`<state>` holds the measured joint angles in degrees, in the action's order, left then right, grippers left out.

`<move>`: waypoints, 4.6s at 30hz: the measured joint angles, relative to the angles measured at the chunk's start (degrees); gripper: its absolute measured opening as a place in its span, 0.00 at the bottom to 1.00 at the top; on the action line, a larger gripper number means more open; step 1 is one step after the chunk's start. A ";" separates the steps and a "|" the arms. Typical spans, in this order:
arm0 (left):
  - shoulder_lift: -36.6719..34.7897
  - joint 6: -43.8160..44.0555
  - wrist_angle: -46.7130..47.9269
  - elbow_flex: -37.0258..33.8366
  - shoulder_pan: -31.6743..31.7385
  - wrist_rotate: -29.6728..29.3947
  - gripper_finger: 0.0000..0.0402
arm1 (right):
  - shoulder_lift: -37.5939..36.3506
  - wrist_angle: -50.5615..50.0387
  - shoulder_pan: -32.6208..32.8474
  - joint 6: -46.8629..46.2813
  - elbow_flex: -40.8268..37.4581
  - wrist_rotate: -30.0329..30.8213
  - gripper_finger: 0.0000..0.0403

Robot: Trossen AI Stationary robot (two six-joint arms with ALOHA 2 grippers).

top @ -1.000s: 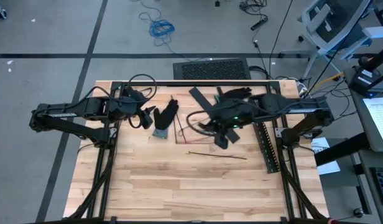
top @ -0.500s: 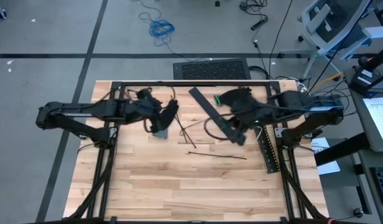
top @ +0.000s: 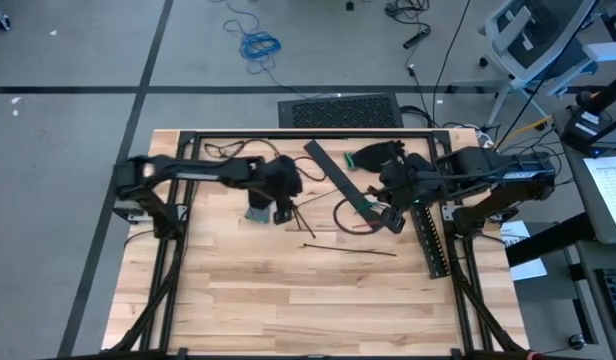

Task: Ziptie cables
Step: Wrap the black zip tie on the cable

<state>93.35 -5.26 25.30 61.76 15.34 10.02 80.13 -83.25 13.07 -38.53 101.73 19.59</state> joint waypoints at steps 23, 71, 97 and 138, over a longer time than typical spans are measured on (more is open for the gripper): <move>28.05 4.59 2.63 23.79 2.85 1.99 0.47 | -0.10 2.69 3.55 -1.74 0.00 4.67 0.03; -11.18 15.36 -20.25 20.12 -6.67 6.39 0.00 | 0.27 51.69 6.98 4.73 -30.73 6.02 0.03; -14.78 49.38 -95.22 -31.41 -5.45 -1.24 0.00 | 9.10 68.92 -0.69 11.39 -33.29 -4.95 0.03; -12.60 47.80 -84.59 -27.10 -9.08 -7.20 0.00 | 10.67 73.74 -3.27 11.98 -33.22 -8.06 0.03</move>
<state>80.75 42.54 -59.29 34.65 6.26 2.81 90.80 -9.51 9.80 -26.55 68.51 11.53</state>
